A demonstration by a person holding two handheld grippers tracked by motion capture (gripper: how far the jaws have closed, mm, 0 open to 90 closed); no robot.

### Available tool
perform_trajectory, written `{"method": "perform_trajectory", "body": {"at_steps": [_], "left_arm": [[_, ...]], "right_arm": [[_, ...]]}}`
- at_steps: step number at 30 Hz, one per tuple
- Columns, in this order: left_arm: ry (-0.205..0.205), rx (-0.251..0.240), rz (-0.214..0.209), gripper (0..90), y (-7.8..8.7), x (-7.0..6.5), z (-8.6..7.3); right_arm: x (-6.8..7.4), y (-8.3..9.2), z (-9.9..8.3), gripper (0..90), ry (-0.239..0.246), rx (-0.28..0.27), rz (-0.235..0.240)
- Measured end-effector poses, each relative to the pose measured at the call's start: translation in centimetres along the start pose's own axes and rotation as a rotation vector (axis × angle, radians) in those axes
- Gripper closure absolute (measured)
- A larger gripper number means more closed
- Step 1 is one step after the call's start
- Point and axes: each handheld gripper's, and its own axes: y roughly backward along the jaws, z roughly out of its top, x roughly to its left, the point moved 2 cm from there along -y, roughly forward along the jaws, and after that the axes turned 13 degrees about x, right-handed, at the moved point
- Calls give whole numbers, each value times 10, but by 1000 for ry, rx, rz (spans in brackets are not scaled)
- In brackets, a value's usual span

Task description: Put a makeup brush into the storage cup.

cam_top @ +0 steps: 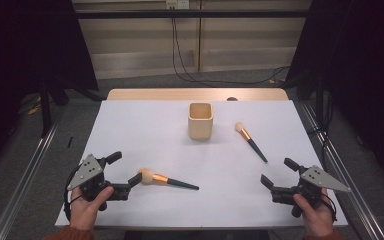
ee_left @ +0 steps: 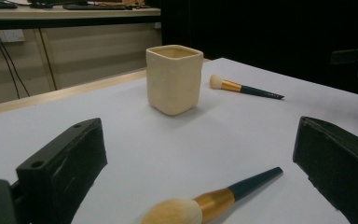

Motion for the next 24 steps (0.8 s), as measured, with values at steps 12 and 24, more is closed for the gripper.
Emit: {"method": "perform_trajectory", "body": {"at_steps": [12, 24], "left_arm": [[-25, -3, -16, 24, -17, 10, 18], [-39, 10, -51, 25, -31, 13, 29]], "right_arm": [[-1, -1, 0, 0, -11, 1, -1], [-1, -1, 0, 0, -8, 3, 3]]}}
